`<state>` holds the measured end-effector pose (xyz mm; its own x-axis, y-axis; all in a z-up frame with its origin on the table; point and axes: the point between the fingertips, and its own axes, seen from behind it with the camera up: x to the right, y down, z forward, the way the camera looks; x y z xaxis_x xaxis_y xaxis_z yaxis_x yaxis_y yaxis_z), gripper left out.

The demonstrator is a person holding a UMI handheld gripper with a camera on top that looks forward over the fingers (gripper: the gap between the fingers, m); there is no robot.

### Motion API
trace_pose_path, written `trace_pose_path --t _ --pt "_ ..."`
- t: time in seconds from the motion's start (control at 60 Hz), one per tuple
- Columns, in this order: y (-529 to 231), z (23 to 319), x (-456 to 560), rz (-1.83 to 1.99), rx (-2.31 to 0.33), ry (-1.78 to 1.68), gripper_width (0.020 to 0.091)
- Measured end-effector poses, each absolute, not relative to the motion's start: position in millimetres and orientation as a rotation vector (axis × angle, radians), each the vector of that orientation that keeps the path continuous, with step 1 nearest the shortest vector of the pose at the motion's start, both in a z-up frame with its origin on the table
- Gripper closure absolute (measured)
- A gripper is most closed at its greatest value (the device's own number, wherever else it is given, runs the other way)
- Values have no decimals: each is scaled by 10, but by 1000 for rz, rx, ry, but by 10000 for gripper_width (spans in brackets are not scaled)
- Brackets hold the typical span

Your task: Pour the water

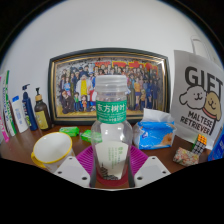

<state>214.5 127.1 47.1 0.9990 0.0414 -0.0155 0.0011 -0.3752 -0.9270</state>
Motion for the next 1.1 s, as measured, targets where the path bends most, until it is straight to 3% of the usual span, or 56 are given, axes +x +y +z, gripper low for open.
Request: trace_pose_path --t 0.067,0.217,0.333,0.367,0.75,1.1 --pt "1271 492 2141 46 -1939 -32 658" --pt "1245 485 2152 60 -1952 -20 551" --pt "1142 477 2207 42 -2000 6 273" --pt "1106 490 2240 25 -2006 14 237" --pt "23 872 2164 -78 -2107 -21 248" --pt "-1578 1683 1588 -77 -2159 -15 249"
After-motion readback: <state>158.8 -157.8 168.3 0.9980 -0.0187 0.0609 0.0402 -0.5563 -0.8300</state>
